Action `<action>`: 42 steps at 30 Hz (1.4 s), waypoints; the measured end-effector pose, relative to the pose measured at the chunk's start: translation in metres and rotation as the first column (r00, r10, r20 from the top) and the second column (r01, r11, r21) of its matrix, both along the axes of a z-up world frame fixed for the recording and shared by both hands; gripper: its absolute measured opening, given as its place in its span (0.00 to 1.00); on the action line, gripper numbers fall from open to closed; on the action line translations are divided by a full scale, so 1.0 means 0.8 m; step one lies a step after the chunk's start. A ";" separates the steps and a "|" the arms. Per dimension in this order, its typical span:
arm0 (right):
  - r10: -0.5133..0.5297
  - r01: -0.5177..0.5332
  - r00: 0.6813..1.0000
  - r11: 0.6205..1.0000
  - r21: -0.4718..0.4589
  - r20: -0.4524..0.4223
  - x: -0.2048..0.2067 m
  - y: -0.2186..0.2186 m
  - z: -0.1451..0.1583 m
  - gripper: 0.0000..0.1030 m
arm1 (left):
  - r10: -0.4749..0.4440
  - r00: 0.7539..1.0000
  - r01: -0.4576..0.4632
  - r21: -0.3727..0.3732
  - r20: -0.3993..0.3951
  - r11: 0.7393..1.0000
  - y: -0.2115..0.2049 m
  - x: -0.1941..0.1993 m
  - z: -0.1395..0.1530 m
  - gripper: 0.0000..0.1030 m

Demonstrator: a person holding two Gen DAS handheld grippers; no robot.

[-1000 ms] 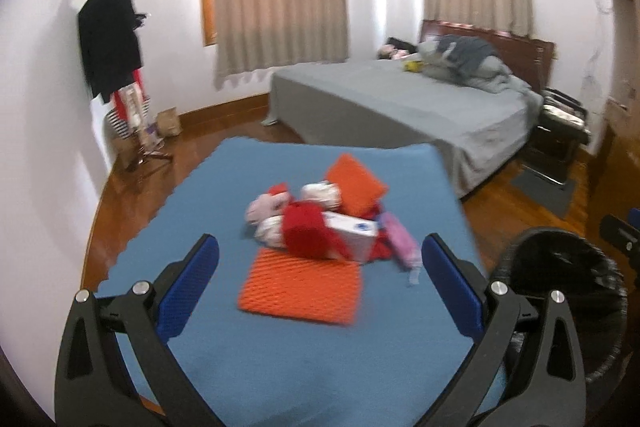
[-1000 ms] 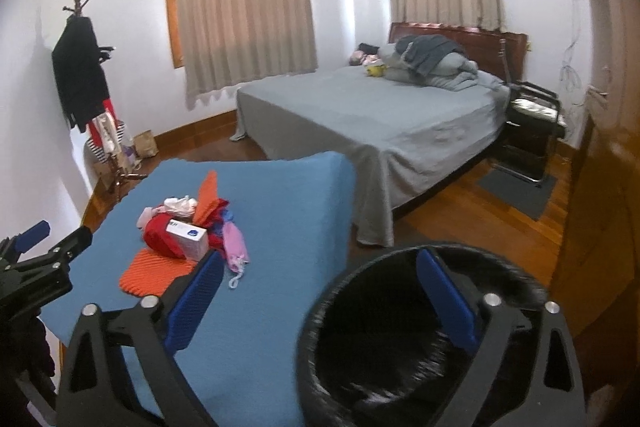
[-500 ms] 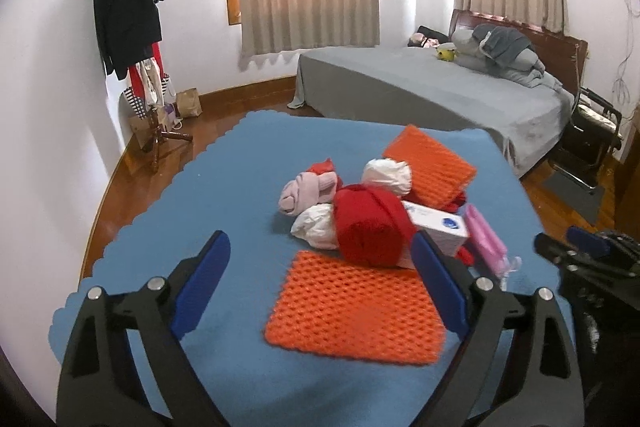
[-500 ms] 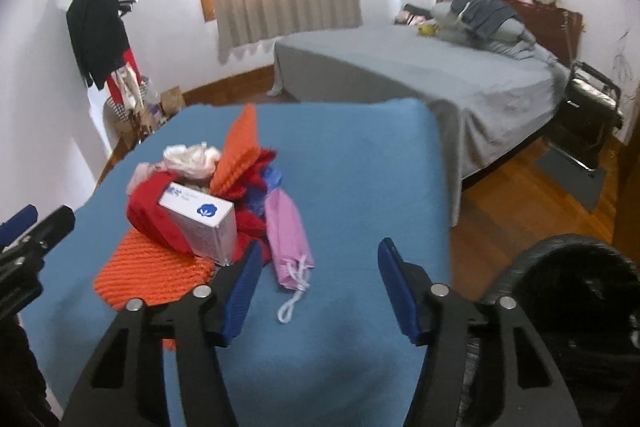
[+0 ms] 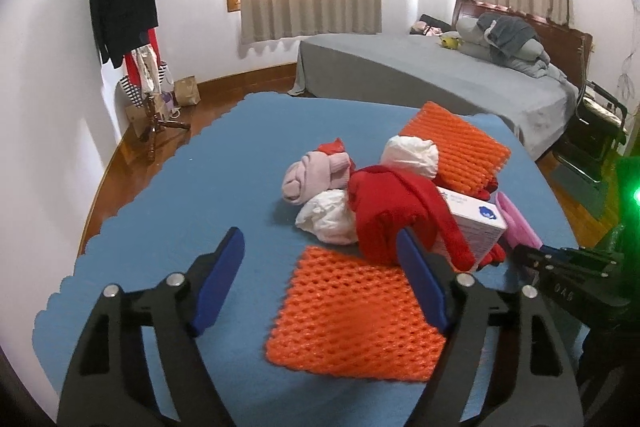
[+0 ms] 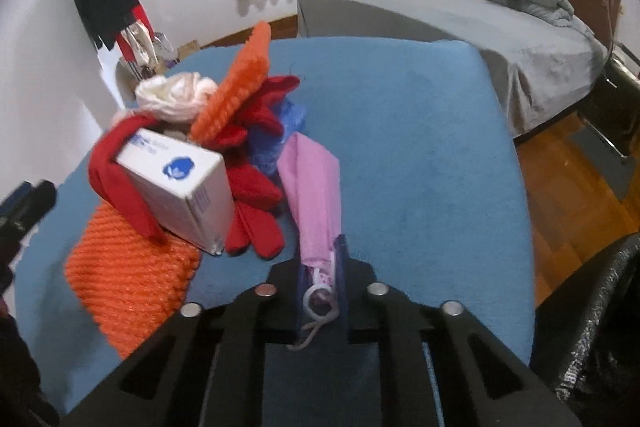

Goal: Collect trash
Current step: 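Grasp the pink face mask with the right gripper while the left gripper grasps the red cloth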

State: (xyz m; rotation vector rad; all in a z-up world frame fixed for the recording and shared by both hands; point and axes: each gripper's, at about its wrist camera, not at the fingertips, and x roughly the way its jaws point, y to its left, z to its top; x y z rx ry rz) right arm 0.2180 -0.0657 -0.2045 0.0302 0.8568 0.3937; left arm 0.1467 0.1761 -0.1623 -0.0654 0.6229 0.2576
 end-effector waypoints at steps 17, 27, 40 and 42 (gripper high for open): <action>-0.044 0.042 0.998 0.998 0.038 0.056 -0.009 -0.024 0.040 0.11 | -0.051 0.999 0.051 -0.078 0.006 0.996 -0.035 0.059 -0.006 0.62; -0.025 0.023 0.998 0.999 0.033 0.051 -0.016 -0.016 0.043 0.11 | -0.099 0.995 0.098 -0.155 -0.004 0.983 -0.028 0.066 -0.016 0.15; -0.008 0.000 0.993 0.998 0.067 0.119 -0.034 -0.025 0.080 0.11 | -0.102 0.983 0.124 -0.141 0.155 0.982 -0.033 0.023 0.052 0.09; -0.010 0.000 0.991 0.997 0.079 0.134 -0.038 -0.029 0.091 0.11 | -0.113 0.978 0.139 -0.142 0.177 0.980 -0.039 0.016 0.066 0.09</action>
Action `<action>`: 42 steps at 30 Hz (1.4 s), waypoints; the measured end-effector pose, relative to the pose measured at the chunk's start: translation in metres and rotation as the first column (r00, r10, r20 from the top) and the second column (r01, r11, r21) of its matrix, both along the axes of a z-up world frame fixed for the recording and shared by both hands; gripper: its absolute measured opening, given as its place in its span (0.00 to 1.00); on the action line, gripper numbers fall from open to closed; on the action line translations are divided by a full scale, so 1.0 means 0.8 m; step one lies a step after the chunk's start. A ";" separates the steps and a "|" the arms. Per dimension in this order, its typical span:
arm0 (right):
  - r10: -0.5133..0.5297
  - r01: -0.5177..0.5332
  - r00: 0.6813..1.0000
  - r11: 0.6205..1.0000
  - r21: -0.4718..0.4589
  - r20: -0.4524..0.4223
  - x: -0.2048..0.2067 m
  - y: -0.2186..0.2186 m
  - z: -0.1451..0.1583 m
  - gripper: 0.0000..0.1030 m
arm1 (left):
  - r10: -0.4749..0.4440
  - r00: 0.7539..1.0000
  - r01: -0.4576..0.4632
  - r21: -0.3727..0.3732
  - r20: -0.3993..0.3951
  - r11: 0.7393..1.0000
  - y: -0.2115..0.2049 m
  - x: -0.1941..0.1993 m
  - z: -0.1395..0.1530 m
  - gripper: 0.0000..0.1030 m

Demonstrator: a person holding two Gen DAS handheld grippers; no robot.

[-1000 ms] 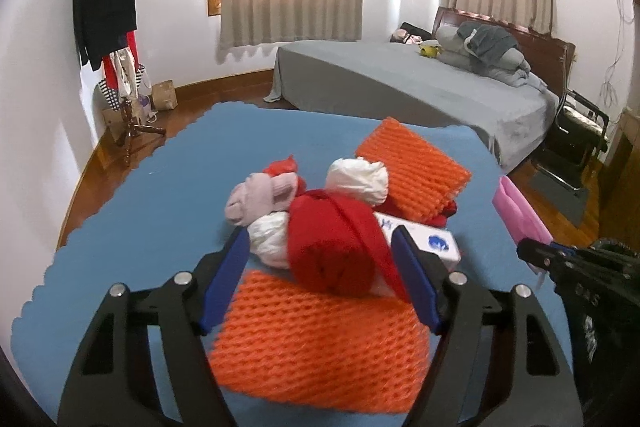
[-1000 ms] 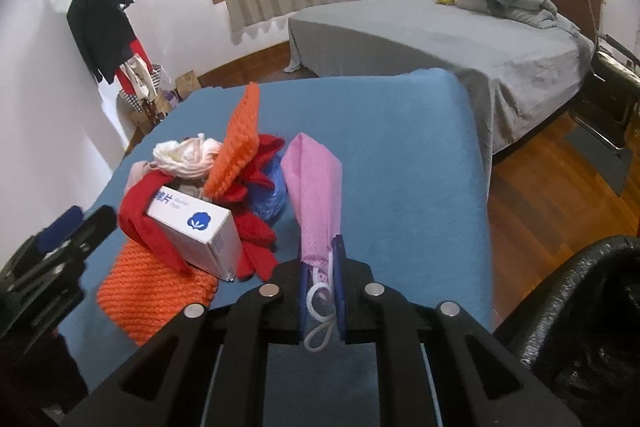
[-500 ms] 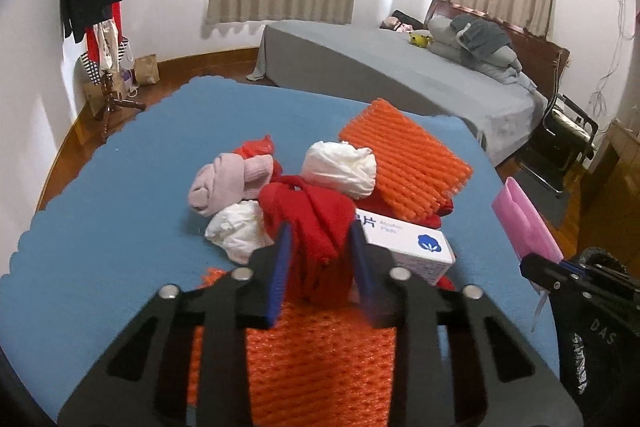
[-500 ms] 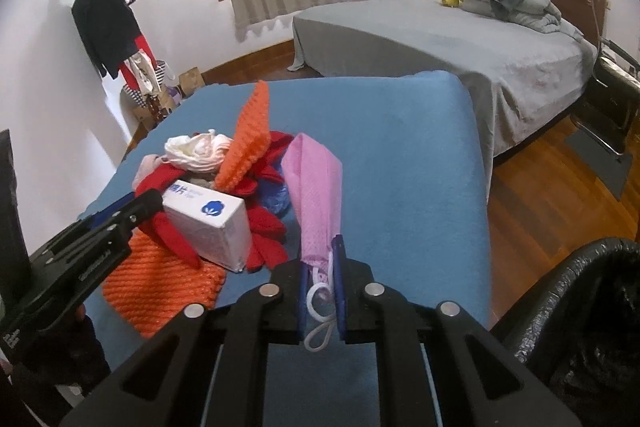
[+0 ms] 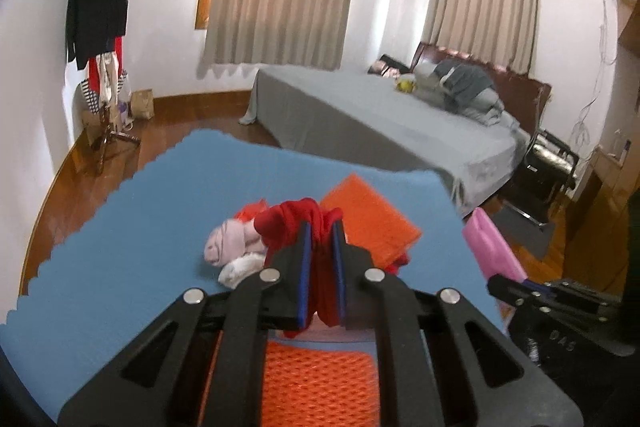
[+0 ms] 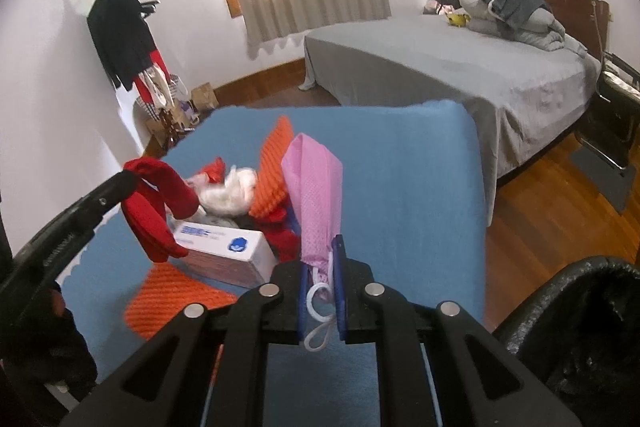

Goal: Collect trash
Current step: 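Grasp the pink face mask with the right gripper while the left gripper grasps the red cloth, then carry the pink mask and red cloth in both grippers over the black bin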

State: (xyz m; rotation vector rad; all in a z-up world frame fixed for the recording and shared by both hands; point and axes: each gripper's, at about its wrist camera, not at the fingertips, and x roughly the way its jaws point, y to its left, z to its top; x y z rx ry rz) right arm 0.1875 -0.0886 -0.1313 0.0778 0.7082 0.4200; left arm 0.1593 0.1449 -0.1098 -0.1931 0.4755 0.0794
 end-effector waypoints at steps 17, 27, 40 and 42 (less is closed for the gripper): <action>-0.141 0.139 0.986 0.990 0.029 0.088 -0.080 -0.112 0.061 0.11 | -0.255 0.964 0.257 -0.022 0.069 0.966 -0.130 -0.058 0.062 0.09; -0.305 0.306 0.950 0.952 -0.005 0.066 -0.128 -0.212 0.055 0.11 | -0.401 0.916 0.401 -0.029 0.011 0.916 -0.208 -0.063 0.031 0.09; -0.472 0.473 0.881 0.880 -0.046 0.019 -0.161 -0.304 0.026 0.11 | -0.575 0.818 0.573 -0.042 -0.039 0.818 -0.314 -0.061 -0.010 0.10; -0.487 0.487 0.874 0.872 -0.048 0.012 -0.165 -0.322 0.020 0.11 | -0.589 0.807 0.587 -0.047 -0.041 0.808 -0.324 -0.059 -0.015 0.10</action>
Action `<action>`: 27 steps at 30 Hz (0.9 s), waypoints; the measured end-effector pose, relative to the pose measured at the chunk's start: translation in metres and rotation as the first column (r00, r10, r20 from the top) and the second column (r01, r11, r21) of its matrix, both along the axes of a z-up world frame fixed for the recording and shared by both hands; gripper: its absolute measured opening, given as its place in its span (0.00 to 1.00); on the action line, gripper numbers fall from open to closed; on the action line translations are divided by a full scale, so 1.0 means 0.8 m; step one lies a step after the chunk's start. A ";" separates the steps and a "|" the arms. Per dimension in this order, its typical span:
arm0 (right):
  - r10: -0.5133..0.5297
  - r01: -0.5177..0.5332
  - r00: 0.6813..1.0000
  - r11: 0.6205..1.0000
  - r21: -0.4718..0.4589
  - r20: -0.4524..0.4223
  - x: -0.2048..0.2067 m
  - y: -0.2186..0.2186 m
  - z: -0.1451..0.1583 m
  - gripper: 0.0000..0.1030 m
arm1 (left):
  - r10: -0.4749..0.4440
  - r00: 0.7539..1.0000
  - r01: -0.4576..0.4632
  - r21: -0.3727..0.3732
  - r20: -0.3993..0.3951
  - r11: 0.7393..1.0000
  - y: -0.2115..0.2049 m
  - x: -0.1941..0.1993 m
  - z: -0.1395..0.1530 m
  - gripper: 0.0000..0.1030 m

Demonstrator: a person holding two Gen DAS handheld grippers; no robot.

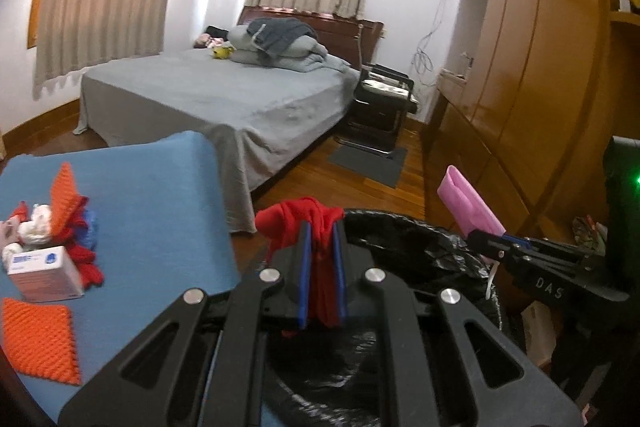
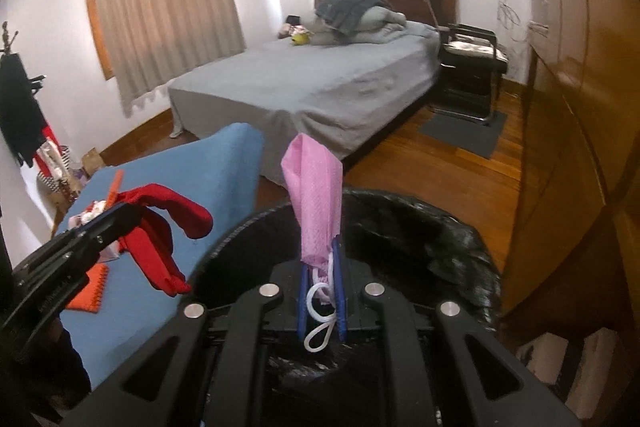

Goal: Collect trash
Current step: 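Open both grippers to drop the mask and red cloth into the bin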

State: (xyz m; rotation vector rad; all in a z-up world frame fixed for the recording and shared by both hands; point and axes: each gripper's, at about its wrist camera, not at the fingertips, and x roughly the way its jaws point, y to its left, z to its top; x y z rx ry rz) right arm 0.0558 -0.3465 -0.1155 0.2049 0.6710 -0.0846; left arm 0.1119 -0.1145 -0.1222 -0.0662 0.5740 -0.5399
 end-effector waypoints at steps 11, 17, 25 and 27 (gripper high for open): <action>-0.064 0.064 0.998 0.997 -0.036 0.012 -0.011 -0.013 -0.003 0.64 | -0.068 0.997 0.067 -0.017 -0.035 0.998 -0.012 0.004 -0.015 0.54; -0.053 0.054 0.998 0.998 -0.028 0.045 -0.008 0.001 0.006 0.95 | 0.053 0.998 -0.053 0.034 0.018 0.998 0.030 -0.001 -0.010 0.73; 0.070 -0.070 0.996 0.998 -0.005 0.056 0.022 0.065 0.008 0.95 | 0.276 0.959 -0.283 0.112 0.072 0.953 0.126 -0.004 0.000 0.82; 0.108 -0.108 0.992 0.994 -0.002 0.063 0.031 0.088 0.006 0.95 | 0.334 0.940 -0.340 0.133 0.066 0.931 0.153 -0.004 -0.003 0.82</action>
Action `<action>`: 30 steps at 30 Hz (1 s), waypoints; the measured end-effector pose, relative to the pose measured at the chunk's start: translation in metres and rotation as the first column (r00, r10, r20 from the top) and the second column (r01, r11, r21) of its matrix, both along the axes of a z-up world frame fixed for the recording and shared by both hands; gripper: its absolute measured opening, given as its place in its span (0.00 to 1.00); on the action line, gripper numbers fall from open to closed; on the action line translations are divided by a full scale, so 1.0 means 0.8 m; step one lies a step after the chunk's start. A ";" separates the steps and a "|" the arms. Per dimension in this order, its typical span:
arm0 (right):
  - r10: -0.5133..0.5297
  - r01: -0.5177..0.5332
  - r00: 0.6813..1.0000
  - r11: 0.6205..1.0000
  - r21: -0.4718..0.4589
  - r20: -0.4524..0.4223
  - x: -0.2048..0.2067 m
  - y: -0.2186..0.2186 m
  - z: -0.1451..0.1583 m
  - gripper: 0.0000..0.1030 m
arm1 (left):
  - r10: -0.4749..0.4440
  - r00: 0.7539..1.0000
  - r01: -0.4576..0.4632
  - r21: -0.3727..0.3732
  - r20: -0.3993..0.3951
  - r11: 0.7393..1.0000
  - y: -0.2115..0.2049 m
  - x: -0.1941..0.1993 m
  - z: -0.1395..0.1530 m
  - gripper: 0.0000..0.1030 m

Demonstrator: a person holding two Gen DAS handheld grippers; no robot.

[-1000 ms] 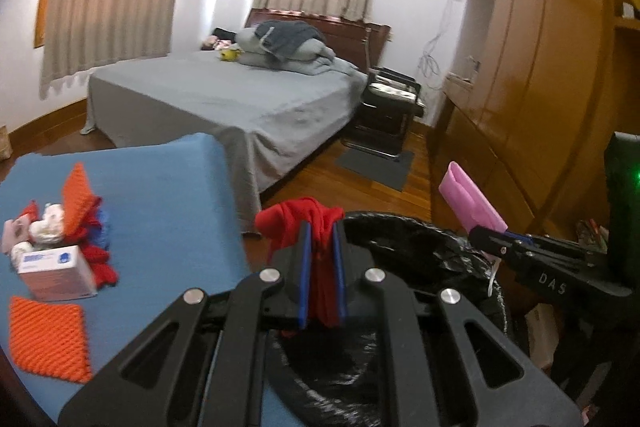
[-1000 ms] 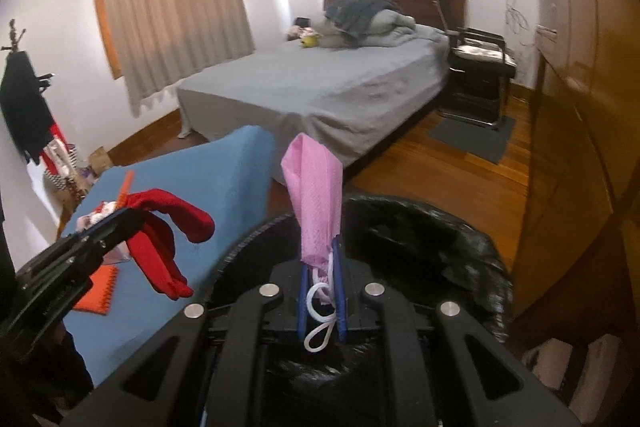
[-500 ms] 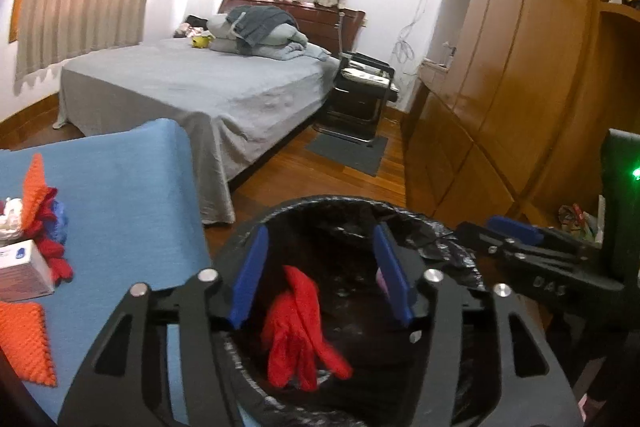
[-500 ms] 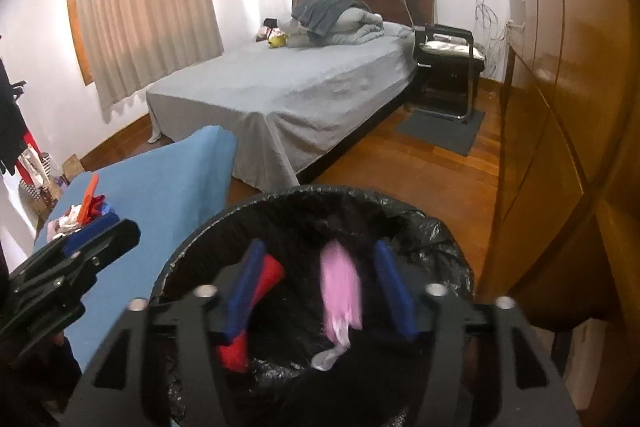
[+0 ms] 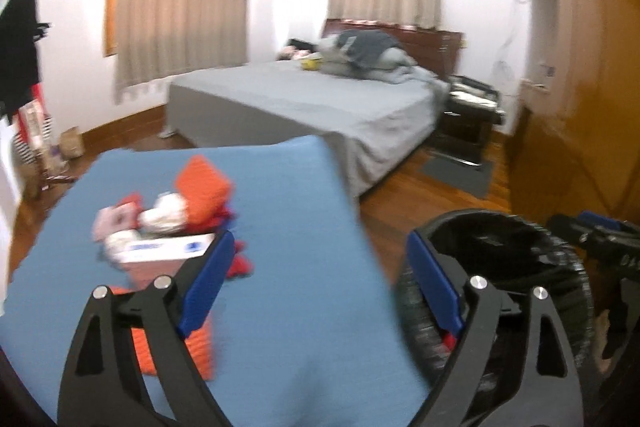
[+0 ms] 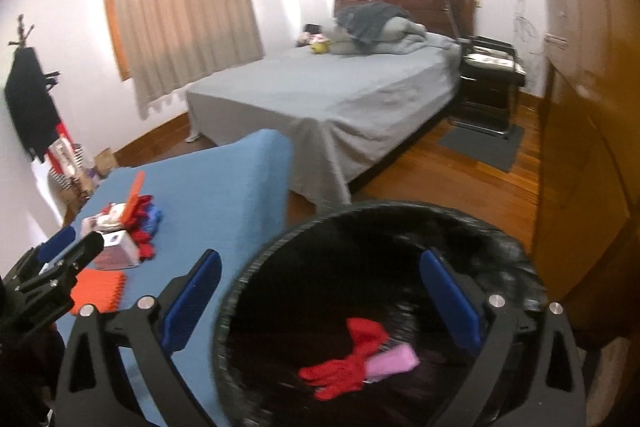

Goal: Collect trash
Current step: 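Open both grippers to drop the mask and red cloth into the bin, then move both open grippers back over the pile on the blue mat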

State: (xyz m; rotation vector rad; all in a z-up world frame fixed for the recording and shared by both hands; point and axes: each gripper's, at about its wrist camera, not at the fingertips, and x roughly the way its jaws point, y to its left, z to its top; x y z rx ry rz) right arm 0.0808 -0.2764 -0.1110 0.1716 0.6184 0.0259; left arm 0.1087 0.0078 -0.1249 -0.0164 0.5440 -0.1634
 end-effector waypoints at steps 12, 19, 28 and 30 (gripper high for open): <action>0.203 -0.203 0.979 0.979 0.005 -0.002 0.027 0.125 -0.022 0.95 | 0.257 0.965 -0.254 0.058 -0.053 0.966 0.117 -0.017 -0.025 0.82; 0.268 -0.268 0.963 0.963 -0.013 -0.012 0.037 0.176 -0.032 0.95 | 0.317 0.945 -0.311 0.081 -0.080 0.947 0.178 -0.014 -0.040 0.82; 0.301 -0.302 0.953 0.952 -0.056 -0.032 0.053 0.223 -0.056 0.95 | 0.319 0.927 -0.313 0.063 -0.196 0.948 0.227 0.006 -0.094 0.78; 0.299 -0.301 0.953 0.952 -0.056 -0.039 0.056 0.227 -0.062 0.93 | 0.312 0.925 -0.306 0.059 -0.219 0.950 0.229 0.010 -0.100 0.77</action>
